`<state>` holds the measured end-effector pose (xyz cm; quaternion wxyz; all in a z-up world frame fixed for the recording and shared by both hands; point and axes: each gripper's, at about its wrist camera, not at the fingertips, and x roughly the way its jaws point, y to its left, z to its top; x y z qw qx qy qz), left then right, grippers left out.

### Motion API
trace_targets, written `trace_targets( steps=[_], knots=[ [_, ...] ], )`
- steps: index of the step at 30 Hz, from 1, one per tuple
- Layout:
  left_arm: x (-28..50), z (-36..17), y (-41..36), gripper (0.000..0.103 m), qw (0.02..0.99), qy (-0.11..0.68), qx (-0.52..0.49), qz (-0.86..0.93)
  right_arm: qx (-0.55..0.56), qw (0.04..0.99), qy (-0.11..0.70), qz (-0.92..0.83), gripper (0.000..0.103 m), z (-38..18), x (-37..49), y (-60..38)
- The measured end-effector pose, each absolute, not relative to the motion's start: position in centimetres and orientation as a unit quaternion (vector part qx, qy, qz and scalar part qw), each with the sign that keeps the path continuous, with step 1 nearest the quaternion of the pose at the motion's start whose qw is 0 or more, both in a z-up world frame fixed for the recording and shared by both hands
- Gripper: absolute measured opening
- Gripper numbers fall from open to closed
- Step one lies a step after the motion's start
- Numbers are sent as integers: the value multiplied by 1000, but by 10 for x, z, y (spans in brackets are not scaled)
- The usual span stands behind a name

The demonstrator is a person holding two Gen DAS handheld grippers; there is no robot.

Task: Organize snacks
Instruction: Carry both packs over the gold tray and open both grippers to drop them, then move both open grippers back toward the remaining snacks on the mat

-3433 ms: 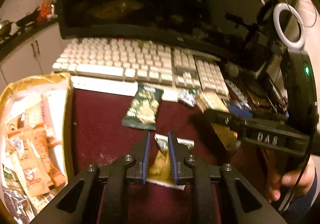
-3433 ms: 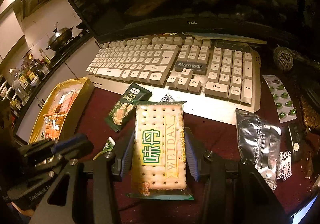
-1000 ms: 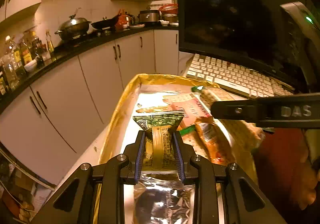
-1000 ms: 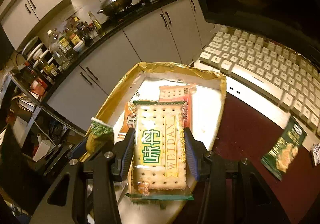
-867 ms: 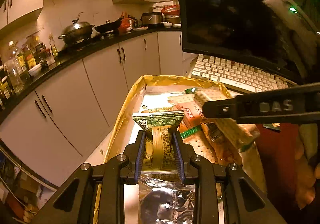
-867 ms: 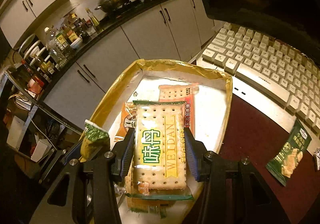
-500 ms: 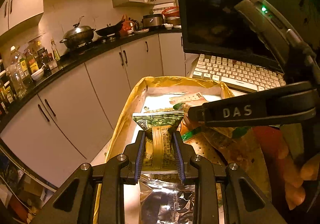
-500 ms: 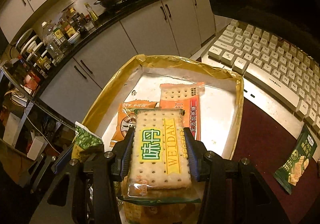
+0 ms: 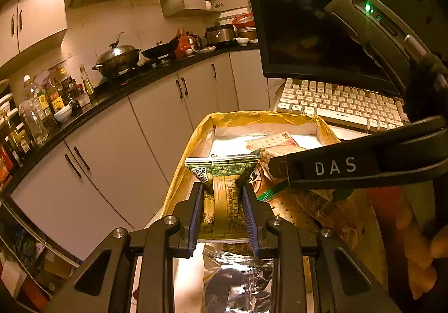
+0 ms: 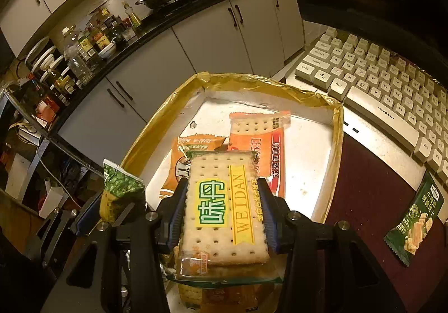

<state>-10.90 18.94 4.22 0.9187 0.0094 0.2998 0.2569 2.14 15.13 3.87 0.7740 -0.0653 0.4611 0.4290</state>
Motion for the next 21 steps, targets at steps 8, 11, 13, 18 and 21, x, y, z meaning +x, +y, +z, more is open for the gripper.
trace_targets(
  steps=[8,11,13,18,21],
  knots=[
    [-111,44,187,31,918,299,17,261,-58,774,457,433,48,48,17,143],
    [-112,46,186,31,918,298,17,261,-52,775,455,435,48,52,16,139],
    [-112,47,186,35,918,298,17,261,-49,776,453,436,50,55,14,136],
    [-114,52,184,44,920,292,17,261,-36,779,446,440,51,63,11,126],
    [-116,55,182,47,922,287,14,261,-30,782,441,440,51,68,8,117]
  ],
)
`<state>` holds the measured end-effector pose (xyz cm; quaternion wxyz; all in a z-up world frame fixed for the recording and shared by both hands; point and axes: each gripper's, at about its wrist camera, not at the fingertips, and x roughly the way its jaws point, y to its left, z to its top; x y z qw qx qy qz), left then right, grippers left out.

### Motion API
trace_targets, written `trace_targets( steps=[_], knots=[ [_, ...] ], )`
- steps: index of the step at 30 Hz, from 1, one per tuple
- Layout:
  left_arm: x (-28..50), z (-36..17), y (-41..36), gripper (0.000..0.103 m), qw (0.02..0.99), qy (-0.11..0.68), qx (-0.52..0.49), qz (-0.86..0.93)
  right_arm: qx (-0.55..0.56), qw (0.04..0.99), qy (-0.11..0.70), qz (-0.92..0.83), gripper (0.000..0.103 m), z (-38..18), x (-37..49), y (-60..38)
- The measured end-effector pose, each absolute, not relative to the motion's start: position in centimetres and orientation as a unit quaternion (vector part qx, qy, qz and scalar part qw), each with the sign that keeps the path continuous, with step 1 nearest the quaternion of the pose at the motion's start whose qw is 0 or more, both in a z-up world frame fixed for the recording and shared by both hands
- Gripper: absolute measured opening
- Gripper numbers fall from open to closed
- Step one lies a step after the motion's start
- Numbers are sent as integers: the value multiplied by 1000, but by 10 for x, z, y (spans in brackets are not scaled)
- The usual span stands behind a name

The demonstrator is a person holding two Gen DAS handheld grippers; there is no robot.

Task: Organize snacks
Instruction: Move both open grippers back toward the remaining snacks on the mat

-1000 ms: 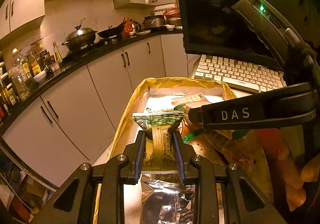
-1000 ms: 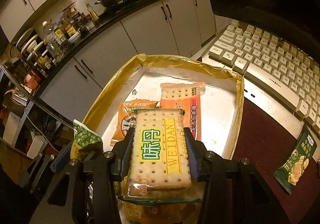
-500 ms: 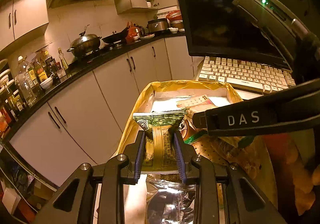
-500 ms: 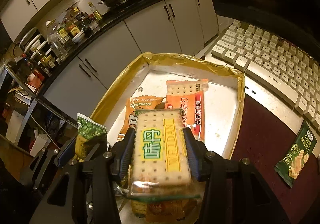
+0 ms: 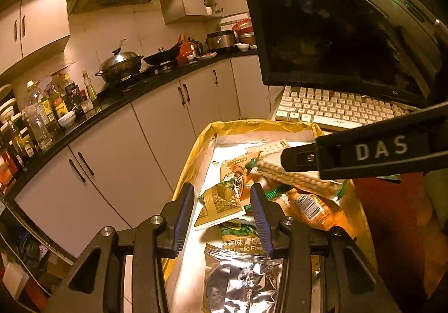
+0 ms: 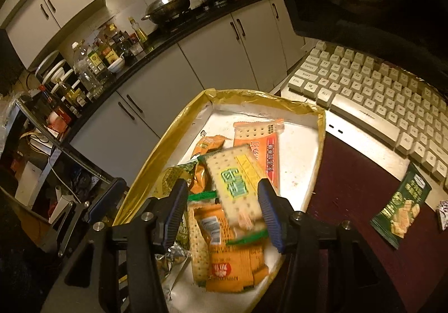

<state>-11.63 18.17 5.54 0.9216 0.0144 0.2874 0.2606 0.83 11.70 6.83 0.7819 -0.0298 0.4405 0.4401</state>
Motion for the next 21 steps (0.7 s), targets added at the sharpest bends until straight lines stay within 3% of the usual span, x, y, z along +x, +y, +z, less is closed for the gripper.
trace_targets(
  steps=[3,21],
  knots=[
    [-118,59,178,51,924,282,15,259,-20,786,437,437,51,72,7,102],
    [-98,76,121,52,938,295,29,181,42,827,433,356,54,71,32,-21]
  ],
)
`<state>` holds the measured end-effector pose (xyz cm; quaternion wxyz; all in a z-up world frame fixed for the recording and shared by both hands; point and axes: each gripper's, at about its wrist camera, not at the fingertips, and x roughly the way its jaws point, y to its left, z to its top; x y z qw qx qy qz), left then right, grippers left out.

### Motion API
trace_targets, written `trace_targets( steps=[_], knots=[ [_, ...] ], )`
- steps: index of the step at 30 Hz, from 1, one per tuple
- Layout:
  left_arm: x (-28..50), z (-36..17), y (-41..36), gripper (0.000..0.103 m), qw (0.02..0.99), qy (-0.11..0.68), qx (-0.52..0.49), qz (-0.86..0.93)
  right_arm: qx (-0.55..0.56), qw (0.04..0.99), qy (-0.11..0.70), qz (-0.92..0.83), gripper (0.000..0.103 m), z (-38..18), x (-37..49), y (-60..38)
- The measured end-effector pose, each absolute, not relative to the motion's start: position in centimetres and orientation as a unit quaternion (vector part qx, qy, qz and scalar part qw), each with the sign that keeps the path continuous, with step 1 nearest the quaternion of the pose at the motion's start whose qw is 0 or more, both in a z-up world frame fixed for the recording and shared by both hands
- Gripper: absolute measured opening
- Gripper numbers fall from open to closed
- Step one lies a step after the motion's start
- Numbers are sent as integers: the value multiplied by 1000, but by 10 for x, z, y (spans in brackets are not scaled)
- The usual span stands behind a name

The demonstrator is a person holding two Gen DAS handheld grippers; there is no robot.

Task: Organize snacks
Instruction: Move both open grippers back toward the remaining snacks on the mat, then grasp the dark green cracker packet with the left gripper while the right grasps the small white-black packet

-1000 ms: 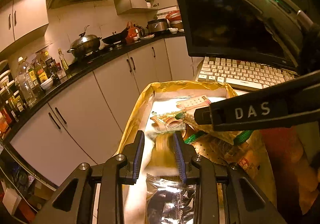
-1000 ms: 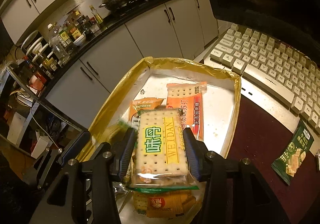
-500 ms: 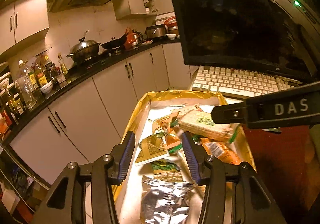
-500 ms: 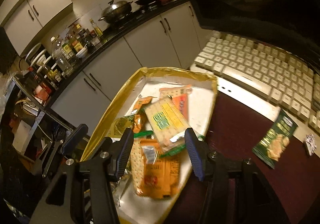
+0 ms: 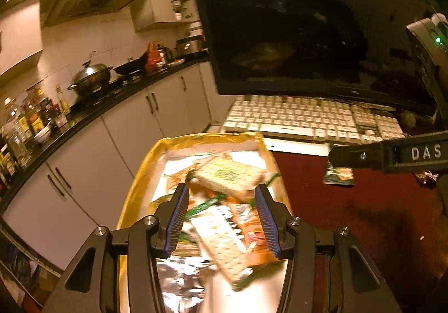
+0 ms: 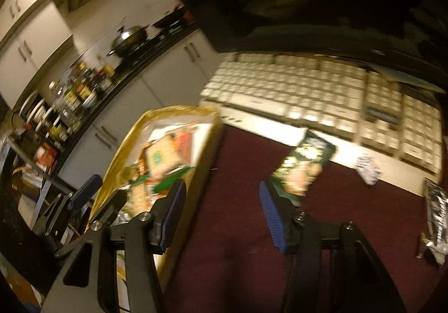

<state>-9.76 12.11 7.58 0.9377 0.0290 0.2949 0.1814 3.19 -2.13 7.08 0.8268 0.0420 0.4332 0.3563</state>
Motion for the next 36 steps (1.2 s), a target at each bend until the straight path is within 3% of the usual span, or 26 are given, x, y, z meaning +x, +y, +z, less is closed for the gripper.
trace_targets(
  steps=[13,17,31,34,36],
  knots=[
    [-36,74,50,60,927,371,11,54,132,856,423,265,54,54,79,-114],
    [0,66,39,75,916,397,2,53,149,856,426,254,54,48,85,-124],
    [89,13,20,75,882,460,35,98,186,850,432,237,54,39,95,-142],
    [93,9,20,66,884,457,31,97,186,849,434,238,54,38,96,-141],
    [93,7,20,48,885,456,25,92,186,848,435,239,55,37,97,-141]
  ],
)
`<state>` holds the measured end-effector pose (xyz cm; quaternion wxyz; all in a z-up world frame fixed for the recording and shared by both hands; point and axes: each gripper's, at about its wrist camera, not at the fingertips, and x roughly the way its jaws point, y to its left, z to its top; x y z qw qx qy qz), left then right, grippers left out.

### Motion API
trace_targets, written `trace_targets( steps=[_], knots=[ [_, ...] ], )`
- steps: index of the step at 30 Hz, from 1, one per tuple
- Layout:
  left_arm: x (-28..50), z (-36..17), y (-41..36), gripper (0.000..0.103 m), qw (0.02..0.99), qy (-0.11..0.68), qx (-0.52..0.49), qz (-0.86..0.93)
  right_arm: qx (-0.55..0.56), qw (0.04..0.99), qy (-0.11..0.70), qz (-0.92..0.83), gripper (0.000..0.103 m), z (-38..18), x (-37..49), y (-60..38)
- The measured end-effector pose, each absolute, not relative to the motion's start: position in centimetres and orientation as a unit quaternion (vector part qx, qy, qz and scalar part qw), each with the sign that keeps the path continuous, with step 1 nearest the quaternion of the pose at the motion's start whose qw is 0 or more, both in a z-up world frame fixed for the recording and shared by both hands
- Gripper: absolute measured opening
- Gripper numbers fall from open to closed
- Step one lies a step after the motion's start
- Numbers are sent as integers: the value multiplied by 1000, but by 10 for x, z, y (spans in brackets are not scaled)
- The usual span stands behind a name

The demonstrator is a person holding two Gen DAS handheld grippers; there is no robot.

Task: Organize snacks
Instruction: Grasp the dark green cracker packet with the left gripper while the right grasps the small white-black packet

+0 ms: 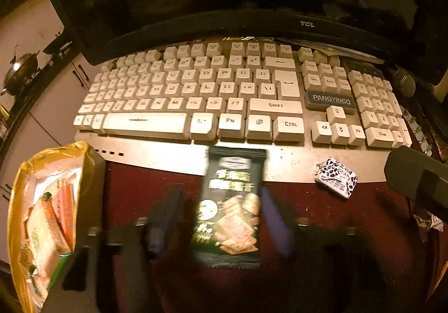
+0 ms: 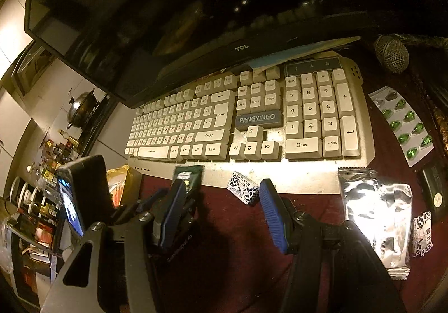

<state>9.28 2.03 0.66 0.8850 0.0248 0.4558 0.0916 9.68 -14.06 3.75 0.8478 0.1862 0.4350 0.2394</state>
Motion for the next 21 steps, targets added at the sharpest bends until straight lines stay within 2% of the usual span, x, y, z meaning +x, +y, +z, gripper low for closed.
trace_targets(
  steps=[10,14,21],
  knots=[
    [48,1,20,47,891,445,18,86,130,864,429,229,57,27,104,-127],
    [39,2,23,47,896,434,14,88,96,866,434,231,51,16,109,-116],
    [40,3,27,47,903,422,10,87,29,873,430,228,51,7,110,-98]
  ],
)
